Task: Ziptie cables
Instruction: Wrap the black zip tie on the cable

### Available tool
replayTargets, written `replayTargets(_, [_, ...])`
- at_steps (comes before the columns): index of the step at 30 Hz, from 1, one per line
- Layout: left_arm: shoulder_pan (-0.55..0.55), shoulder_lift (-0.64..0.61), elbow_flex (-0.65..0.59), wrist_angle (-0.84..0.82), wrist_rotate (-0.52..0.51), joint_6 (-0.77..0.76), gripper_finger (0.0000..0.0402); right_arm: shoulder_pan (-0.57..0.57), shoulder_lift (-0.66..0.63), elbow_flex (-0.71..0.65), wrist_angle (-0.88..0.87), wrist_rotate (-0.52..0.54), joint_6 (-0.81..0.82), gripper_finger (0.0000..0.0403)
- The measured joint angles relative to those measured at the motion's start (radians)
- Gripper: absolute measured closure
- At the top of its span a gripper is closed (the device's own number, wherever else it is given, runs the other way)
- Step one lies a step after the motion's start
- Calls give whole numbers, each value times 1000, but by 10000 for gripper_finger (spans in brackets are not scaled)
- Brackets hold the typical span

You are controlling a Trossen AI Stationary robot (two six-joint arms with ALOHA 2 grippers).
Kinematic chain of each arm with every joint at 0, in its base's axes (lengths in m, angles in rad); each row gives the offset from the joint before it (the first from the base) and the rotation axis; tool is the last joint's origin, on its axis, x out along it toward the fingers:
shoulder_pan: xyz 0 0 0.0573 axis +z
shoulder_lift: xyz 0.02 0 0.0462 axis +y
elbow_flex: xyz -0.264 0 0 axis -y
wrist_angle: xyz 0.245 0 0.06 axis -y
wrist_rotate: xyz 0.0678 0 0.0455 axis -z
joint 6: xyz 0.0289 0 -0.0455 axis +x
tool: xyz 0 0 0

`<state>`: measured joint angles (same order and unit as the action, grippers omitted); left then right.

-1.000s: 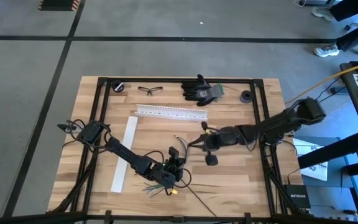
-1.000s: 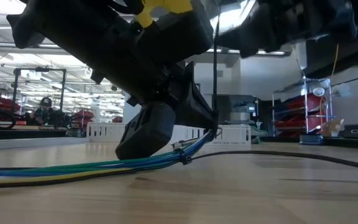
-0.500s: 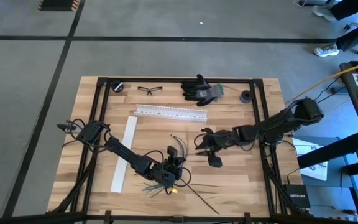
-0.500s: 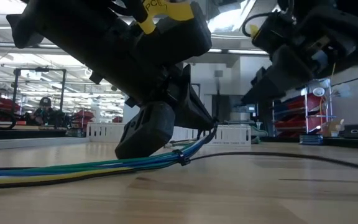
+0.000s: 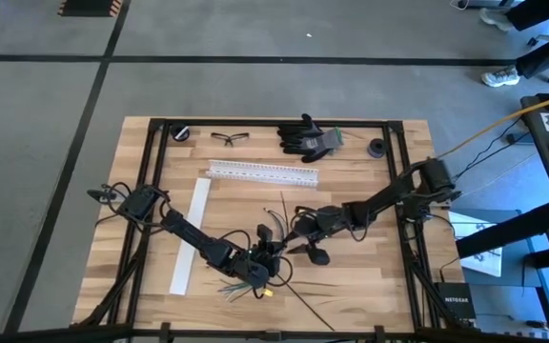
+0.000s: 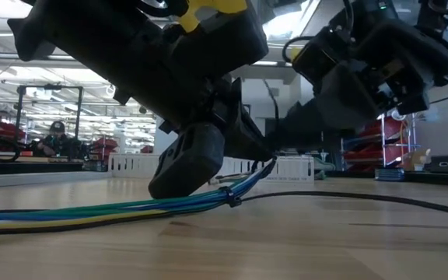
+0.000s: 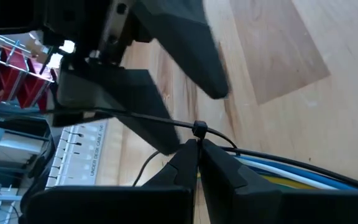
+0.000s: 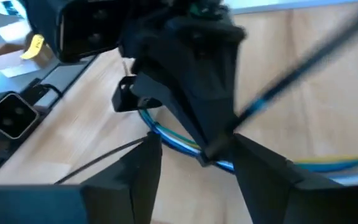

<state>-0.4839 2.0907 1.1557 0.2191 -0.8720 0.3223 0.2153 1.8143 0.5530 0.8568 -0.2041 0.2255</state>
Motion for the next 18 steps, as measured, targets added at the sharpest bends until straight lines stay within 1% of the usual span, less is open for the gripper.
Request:
replayTargets(3, [0, 0, 0, 2, 1, -2, 402, 0, 19, 30, 6, -11, -32, 254])
replayTargets(5, [-1, 0, 0, 0, 0, -1, 402, 0, 19, 40, 5, -17, -56, 278])
replayTargets(7, [0, 0, 0, -1, 1, 3, 402, 0, 19, 47, -10, -15, -75, 313])
replayTargets(10, [0, 0, 0, 1, 4, -1, 402, -1, 19, 45, -23, -13, -104, 379])
replayTargets(11, [0, 0, 0, 2, 5, -4, 402, -1, 18, 45, -33, -13, -119, 391])
replayTargets(12, [0, 0, 0, 0, 5, -5, 402, 0, 18, 45, -43, -14, -126, 393])
replayTargets(16, [0, 0, 0, -3, 4, -12, 401, 0, 18, 43, -69, -25, -131, 374])
replayTargets(18, [0, 0, 0, -2, 3, -12, 402, 0, 18, 43, -68, -25, -148, 388])
